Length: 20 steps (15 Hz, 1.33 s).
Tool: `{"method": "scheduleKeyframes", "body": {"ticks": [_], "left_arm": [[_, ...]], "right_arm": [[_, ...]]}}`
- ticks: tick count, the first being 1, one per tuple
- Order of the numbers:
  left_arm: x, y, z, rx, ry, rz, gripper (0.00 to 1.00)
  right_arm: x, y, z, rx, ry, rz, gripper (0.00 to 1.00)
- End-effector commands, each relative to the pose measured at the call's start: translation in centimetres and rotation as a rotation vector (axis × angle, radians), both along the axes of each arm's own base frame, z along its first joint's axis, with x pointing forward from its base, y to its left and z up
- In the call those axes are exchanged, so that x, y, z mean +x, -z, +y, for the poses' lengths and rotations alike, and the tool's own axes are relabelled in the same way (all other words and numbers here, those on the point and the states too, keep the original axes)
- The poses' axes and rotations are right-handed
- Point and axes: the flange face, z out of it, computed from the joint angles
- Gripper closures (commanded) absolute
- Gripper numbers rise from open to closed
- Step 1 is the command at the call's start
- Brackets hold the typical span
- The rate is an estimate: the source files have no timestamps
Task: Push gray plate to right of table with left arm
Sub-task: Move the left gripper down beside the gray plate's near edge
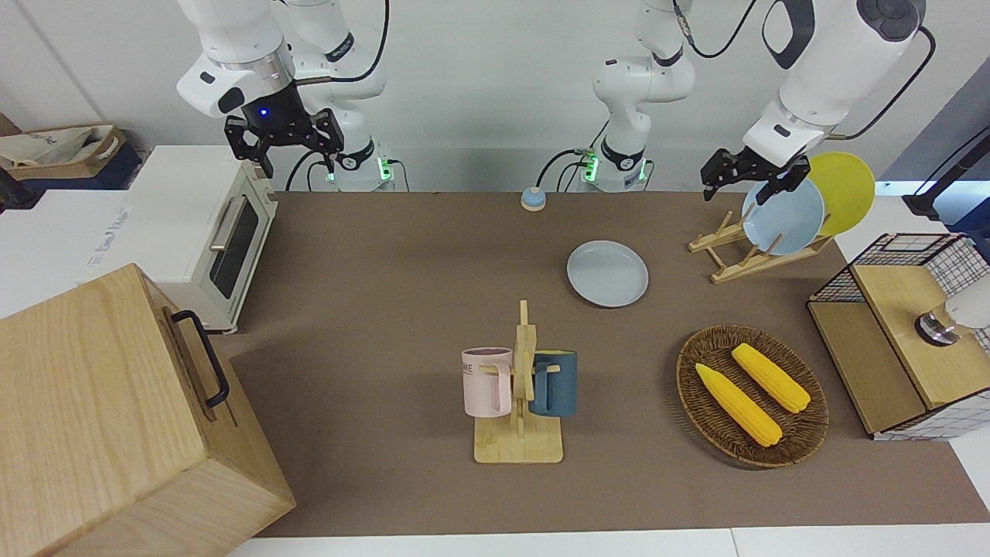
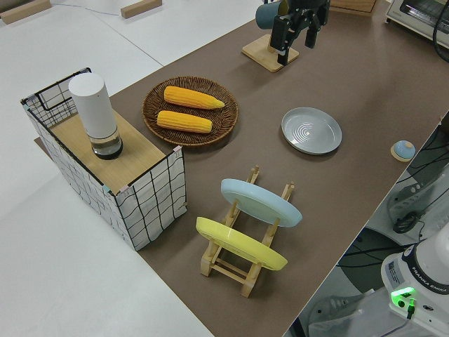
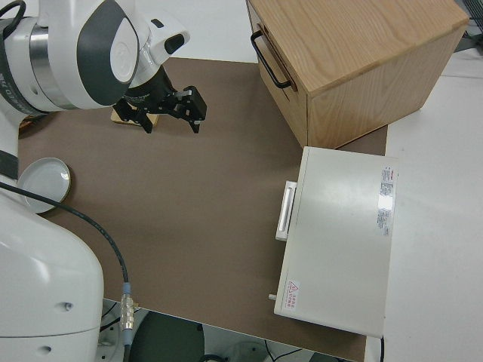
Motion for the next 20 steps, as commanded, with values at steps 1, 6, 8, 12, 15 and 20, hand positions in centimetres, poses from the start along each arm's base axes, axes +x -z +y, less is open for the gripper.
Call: {"method": "scheduleKeyframes", "body": {"ticks": [1,6,8,12,15,20], "left_arm": [[-3.9,4.4,0.4,-0.051,-0.044,-0.056,0.01],[-6.8,10.3,-0.2,-0.051,-0.047,-0.109,0.01],[-8.1,12.3,-0.6,-0.046,-0.047,-0.135,0.01],[-10.9,16.0,-3.9,-0.016,-0.105,-0.177,0.01],[-12.1,19.1,-4.6,-0.004,-0.108,-0.185,0.01],[-12.1,22.6,-4.2,-0.002,-0.134,-0.183,0.01]], "right_arm": [[-0.3,-0.3,-0.3,0.007,0.004,0.004,0.017],[-0.4,-0.3,-0.2,0.007,0.002,0.006,0.017],[-0.3,-0.3,-0.3,0.007,0.004,0.004,0.017],[-0.4,-0.3,-0.2,0.008,0.002,0.006,0.017],[-0.4,-0.3,-0.2,0.007,0.002,0.006,0.017],[-0.3,-0.3,-0.3,0.007,0.004,0.006,0.017]]}}
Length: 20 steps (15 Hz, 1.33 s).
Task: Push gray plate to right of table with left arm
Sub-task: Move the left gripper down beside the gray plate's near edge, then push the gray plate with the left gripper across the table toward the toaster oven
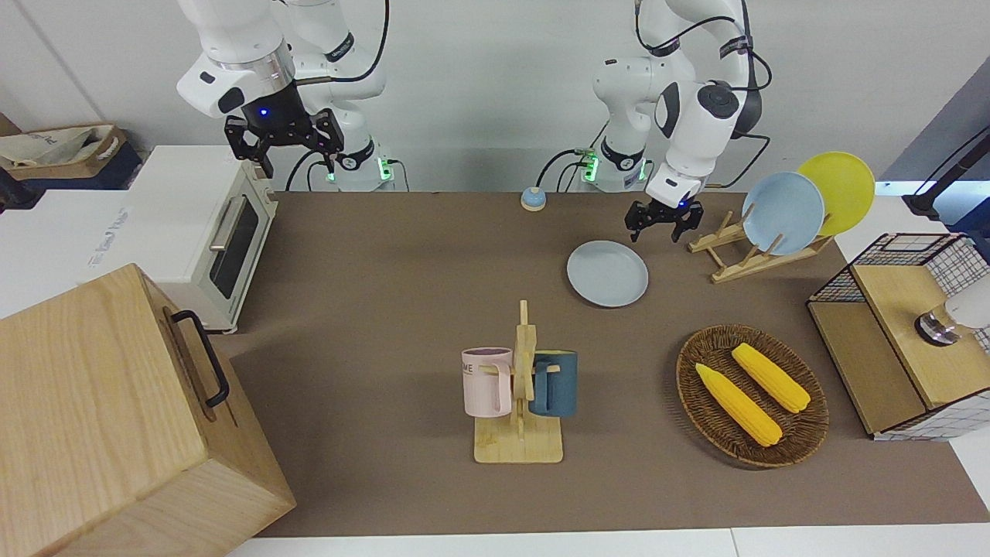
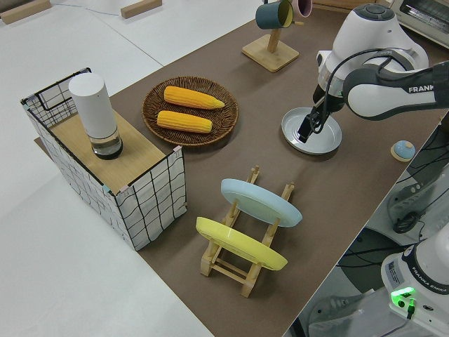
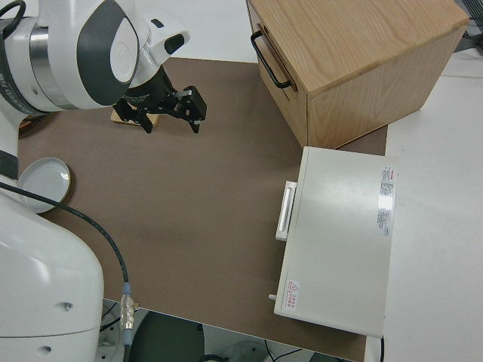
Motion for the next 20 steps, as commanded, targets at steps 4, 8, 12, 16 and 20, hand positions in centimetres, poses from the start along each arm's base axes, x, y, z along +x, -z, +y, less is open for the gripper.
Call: {"method": "scheduleKeyframes", "body": {"ticks": [4,8,12,16,20], "left_arm": [[-0.1,4.3,0.0,-0.009,-0.059,-0.014,0.01],[0.5,6.8,-0.5,-0.011,-0.058,-0.016,0.01],[0.7,7.9,-0.6,-0.011,-0.055,-0.016,0.02],[0.7,8.1,-0.5,-0.012,-0.057,-0.011,0.59],[0.8,8.0,-0.5,-0.011,-0.056,-0.011,0.99]], "right_arm": [[-0.4,-0.3,-0.2,0.007,0.002,0.006,0.017],[-0.4,-0.3,-0.2,0.007,0.002,0.004,0.017],[-0.3,-0.3,-0.3,0.007,0.004,0.006,0.017],[-0.4,-0.3,-0.2,0.007,0.002,0.006,0.017],[-0.3,-0.3,-0.3,0.007,0.004,0.004,0.017]]}}
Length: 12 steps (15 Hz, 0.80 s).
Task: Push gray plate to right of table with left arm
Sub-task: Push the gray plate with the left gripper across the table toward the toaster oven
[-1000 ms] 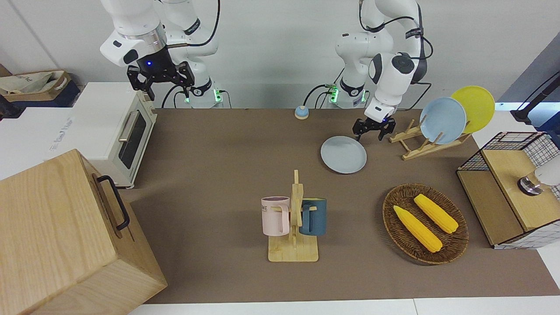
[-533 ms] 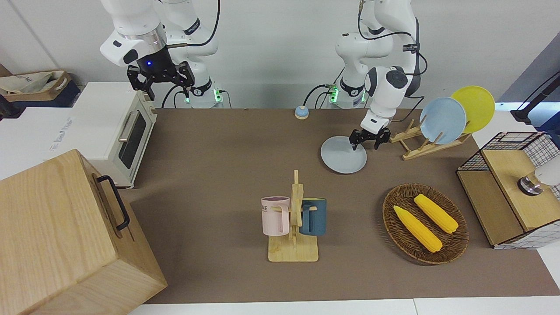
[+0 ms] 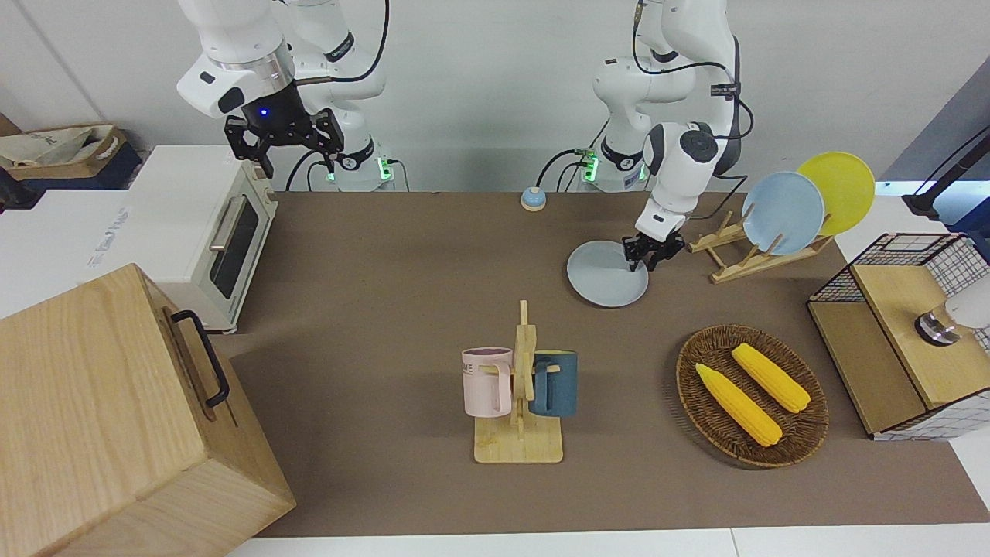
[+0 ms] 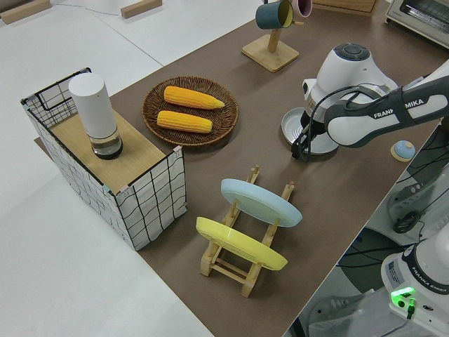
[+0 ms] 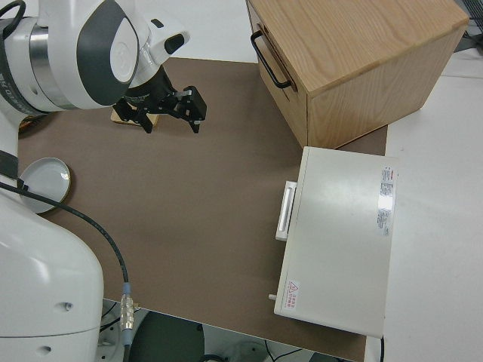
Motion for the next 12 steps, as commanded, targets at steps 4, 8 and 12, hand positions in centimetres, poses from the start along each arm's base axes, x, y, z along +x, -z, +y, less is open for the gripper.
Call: {"method": "scheduleKeyframes", "body": {"ticks": [4,8,12], "left_arm": [[-0.1,0.1,-0.2,-0.005,-0.015,-0.013,1.0],[-0.1,0.9,-3.1,-0.011,-0.031,-0.006,1.0],[-0.7,2.6,-10.1,-0.03,-0.053,-0.021,1.0]], "right_arm": [[-0.4,-0.3,-0.2,0.007,0.004,0.006,0.017],[-0.4,-0.3,-0.2,0.007,0.002,0.004,0.017],[-0.3,-0.3,-0.3,0.007,0.005,0.006,0.017]]}}
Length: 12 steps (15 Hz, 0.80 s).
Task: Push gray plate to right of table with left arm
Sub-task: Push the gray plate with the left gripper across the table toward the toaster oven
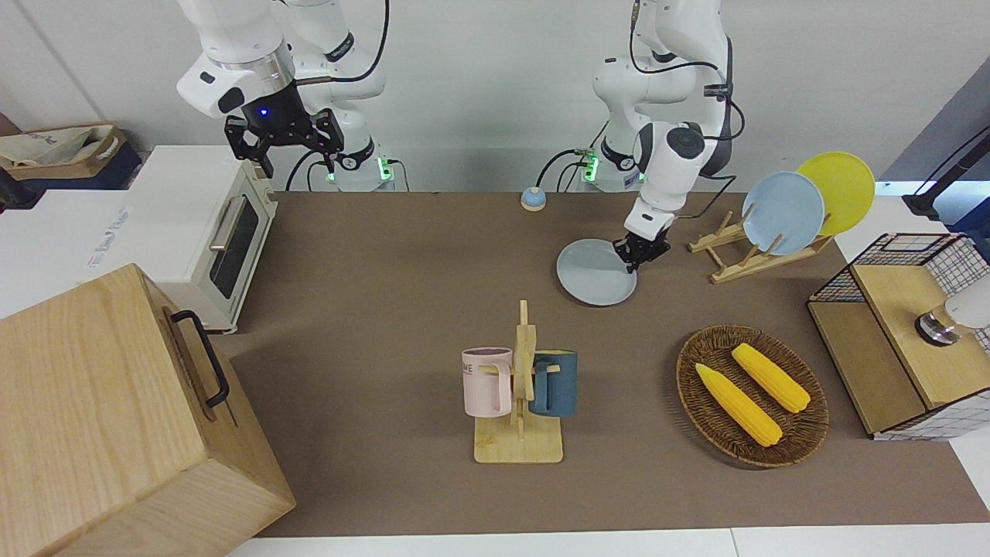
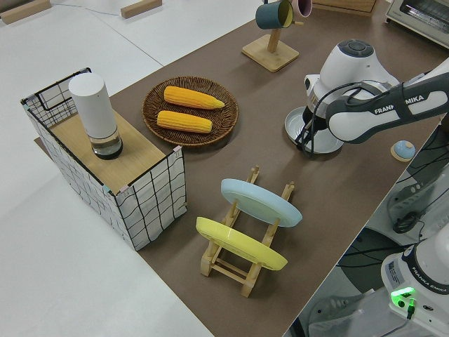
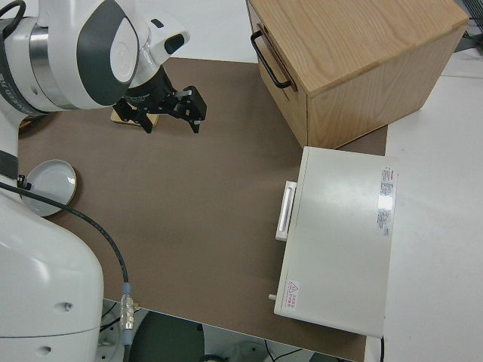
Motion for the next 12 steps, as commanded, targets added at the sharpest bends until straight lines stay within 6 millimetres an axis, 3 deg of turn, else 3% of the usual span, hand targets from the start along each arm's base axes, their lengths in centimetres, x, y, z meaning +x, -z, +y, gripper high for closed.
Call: {"method": "scheduleKeyframes", "body": {"ticks": [1,7,12], "left_arm": [[-0.5,3.2,-8.0,-0.022,-0.034,0.022,1.0],[-0.5,3.1,-20.9,-0.073,-0.084,0.026,1.0],[-0.8,4.2,-29.1,-0.102,-0.109,0.043,1.0]], "right_arm": [[-0.4,-0.3,-0.2,0.007,0.004,0.004,0.017],[-0.4,-0.3,-0.2,0.007,0.004,0.004,0.017],[-0.4,-0.3,-0.2,0.007,0.004,0.006,0.017]]}}
